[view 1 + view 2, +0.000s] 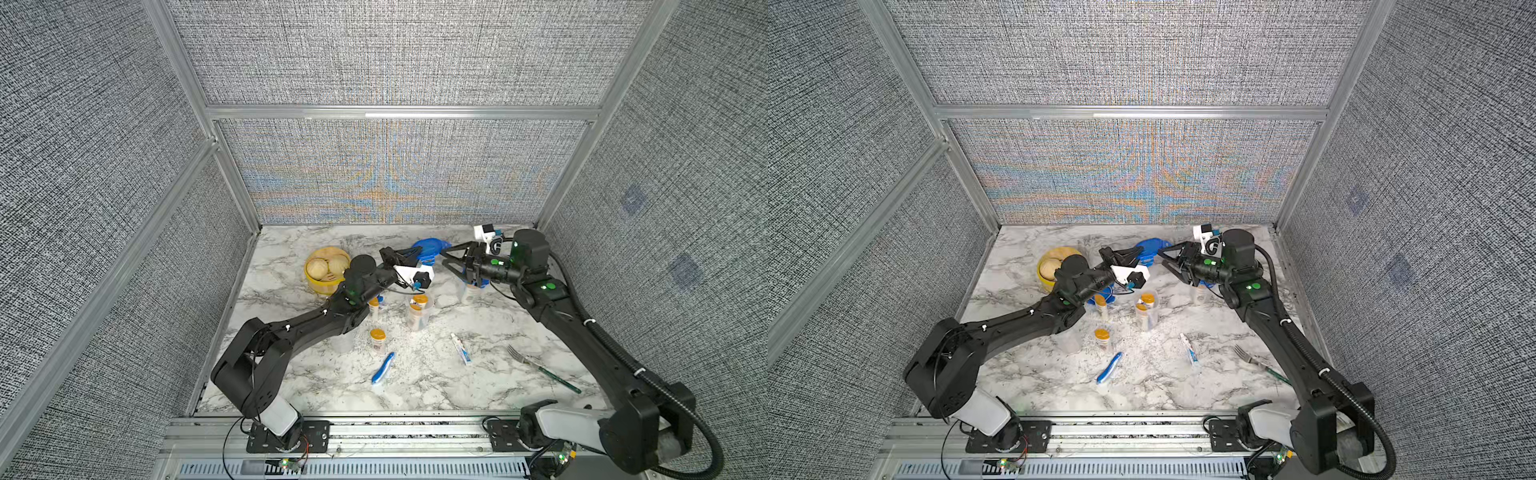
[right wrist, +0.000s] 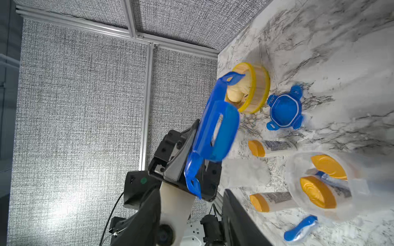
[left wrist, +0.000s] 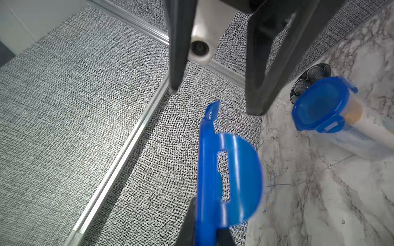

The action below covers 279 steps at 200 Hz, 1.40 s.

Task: Pack away toiletry kits
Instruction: Close the lid on the container.

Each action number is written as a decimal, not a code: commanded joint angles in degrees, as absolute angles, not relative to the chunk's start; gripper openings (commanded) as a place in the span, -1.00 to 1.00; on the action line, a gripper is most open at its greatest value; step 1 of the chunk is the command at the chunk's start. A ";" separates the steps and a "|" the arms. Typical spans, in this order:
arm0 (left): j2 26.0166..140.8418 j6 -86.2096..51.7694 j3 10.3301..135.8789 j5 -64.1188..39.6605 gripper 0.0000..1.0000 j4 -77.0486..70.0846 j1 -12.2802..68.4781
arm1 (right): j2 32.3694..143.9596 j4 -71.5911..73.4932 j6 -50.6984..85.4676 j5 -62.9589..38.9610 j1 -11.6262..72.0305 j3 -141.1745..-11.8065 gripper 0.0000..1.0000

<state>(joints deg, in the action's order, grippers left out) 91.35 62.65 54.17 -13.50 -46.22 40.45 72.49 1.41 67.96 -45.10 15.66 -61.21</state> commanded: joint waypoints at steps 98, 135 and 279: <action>91.51 69.95 50.46 -17.43 -0.64 -52.78 41.74 | 78.25 13.16 75.55 -47.51 15.91 -58.68 -0.86; 87.68 61.20 46.38 -10.95 0.43 -56.29 42.02 | 75.57 13.07 73.28 -47.36 13.69 -55.66 -0.99; 72.00 -2.09 53.12 5.32 0.87 2.10 41.95 | 74.66 5.92 57.42 -57.43 15.43 -46.54 -0.99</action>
<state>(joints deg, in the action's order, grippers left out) 69.73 4.29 51.55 3.51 -8.43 41.91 73.65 2.04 57.10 -57.01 14.90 -47.75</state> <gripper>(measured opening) 0.937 0.082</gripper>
